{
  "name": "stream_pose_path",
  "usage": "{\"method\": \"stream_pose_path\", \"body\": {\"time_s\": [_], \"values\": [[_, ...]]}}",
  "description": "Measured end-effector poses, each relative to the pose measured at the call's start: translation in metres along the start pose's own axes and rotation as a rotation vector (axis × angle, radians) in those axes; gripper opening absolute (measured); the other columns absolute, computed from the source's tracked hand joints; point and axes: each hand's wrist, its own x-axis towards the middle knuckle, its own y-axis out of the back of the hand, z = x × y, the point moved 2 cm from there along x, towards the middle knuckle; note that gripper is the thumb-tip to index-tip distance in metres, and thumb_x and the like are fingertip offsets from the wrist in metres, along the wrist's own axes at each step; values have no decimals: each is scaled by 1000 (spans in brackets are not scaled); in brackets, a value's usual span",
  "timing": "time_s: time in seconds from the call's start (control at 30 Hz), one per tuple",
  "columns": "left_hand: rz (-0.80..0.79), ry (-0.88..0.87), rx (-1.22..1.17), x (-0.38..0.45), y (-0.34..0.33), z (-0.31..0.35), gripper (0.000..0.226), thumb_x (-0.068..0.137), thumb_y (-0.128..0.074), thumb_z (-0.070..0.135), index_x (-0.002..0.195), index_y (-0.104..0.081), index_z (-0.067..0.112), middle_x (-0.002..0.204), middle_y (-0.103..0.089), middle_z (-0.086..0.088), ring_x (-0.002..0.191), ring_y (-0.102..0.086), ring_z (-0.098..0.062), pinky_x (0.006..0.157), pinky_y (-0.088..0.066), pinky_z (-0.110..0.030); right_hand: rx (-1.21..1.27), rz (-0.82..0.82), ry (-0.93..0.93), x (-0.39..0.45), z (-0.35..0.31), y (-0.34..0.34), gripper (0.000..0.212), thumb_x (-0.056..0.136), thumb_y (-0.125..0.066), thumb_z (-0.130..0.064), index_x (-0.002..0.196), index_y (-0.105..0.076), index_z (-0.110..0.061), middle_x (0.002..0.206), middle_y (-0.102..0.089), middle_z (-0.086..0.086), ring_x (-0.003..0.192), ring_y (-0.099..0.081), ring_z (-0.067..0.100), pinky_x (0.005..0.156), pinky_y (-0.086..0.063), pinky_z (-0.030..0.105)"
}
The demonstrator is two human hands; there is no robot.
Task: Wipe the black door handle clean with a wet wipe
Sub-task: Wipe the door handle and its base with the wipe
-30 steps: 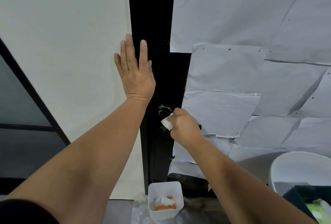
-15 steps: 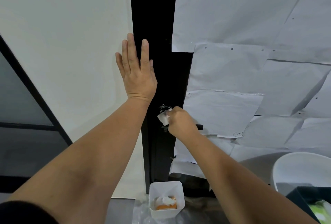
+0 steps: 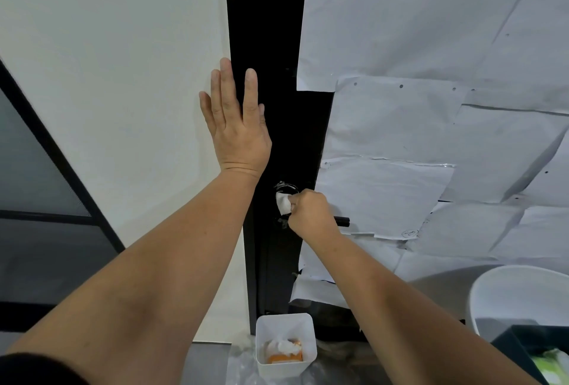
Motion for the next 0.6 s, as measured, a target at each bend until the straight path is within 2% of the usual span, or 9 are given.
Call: {"method": "stream_pose_path", "body": {"time_s": [0.07,0.23,0.33,0.43,0.6], "values": [[5,-2,6,0,0,0,47,99,-49,12,142,-28,12,144,-39,-29,138,-29,-38,115,-22,-54,-30,-13,27,-1,1,3,24,77,-50,6,93,-67,-1,89,-53,11,82,-56,27,61,-37,19],[-1,-5,7,0,0,-1,47,100,-48,13,142,-28,12,145,-39,-28,138,-28,-37,116,-20,-53,-107,42,111,-7,-5,1,32,75,-54,8,103,-65,-1,101,-57,12,89,-59,29,73,-47,29],[-13,-3,-3,0,0,-1,45,101,-45,15,142,-27,12,145,-38,-28,139,-28,-37,116,-20,-53,-232,71,256,-24,-5,-2,36,62,-56,14,91,-70,-1,88,-57,9,79,-53,25,64,-37,29],[-19,1,-5,1,1,-1,44,102,-44,14,142,-26,13,146,-37,-28,139,-27,-37,116,-19,-54,-299,137,301,-35,-3,0,36,52,-63,13,82,-71,-4,77,-55,5,67,-49,21,61,-29,26],[-14,-7,-4,1,1,0,46,101,-46,13,142,-27,13,145,-38,-29,138,-28,-38,115,-20,-54,-255,160,284,-38,-7,-3,35,54,-60,16,83,-66,-4,84,-55,6,72,-49,21,58,-36,25]]}}
